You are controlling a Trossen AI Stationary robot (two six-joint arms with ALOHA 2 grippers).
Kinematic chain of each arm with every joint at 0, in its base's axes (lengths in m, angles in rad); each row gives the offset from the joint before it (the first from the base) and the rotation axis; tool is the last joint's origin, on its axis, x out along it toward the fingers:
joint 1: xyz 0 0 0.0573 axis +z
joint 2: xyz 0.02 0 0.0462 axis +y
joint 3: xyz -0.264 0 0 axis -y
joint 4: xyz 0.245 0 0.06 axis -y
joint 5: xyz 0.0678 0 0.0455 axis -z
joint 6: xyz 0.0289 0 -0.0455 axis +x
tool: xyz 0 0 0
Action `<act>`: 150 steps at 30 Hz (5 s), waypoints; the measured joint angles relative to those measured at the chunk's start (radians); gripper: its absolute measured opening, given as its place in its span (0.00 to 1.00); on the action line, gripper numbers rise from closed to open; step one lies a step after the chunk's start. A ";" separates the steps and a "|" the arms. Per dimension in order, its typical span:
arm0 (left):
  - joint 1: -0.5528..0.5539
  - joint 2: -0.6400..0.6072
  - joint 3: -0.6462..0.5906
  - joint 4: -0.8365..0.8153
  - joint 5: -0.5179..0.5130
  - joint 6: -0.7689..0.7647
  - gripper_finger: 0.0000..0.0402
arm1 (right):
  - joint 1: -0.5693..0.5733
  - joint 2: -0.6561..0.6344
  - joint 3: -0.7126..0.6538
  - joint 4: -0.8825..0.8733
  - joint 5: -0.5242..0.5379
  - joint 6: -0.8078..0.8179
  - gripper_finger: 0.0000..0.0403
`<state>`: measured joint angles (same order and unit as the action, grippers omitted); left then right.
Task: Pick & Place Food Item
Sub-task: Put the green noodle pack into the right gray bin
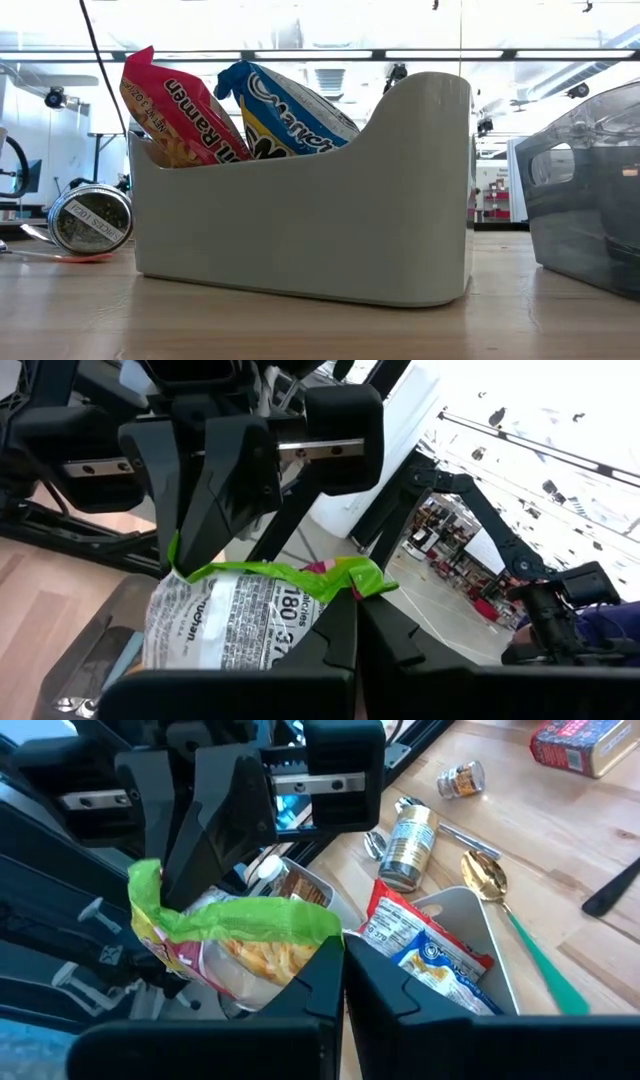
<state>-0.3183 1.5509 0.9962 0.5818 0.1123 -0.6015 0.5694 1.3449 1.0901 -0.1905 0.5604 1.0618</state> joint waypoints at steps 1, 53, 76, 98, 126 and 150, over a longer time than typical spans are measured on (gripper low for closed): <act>0.000 0.000 0.000 -0.001 0.000 -0.001 0.00 | 0.001 0.000 0.000 0.004 0.000 0.000 0.02; 0.056 -0.023 -0.001 -0.105 0.200 -0.244 0.65 | 0.000 0.059 0.000 0.195 -0.127 -0.285 0.02; 0.111 -0.154 -0.002 -0.373 0.229 -0.197 0.65 | 0.000 0.065 0.000 0.232 -0.143 -0.305 0.02; 0.111 -0.208 -0.002 -0.539 0.230 -0.203 0.65 | -0.077 0.014 0.001 0.000 -0.354 -0.531 0.55; 0.111 -0.208 -0.002 -0.542 0.230 -0.200 0.65 | -0.114 0.151 0.000 -0.084 -0.430 -0.572 0.55; 0.111 -0.208 -0.002 -0.542 0.229 -0.200 0.65 | -0.118 0.117 0.038 -0.090 -0.441 -0.542 0.02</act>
<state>-0.2077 1.3432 0.9943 0.0397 0.3417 -0.8013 0.4515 1.4615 1.1280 -0.2803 0.1192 0.5202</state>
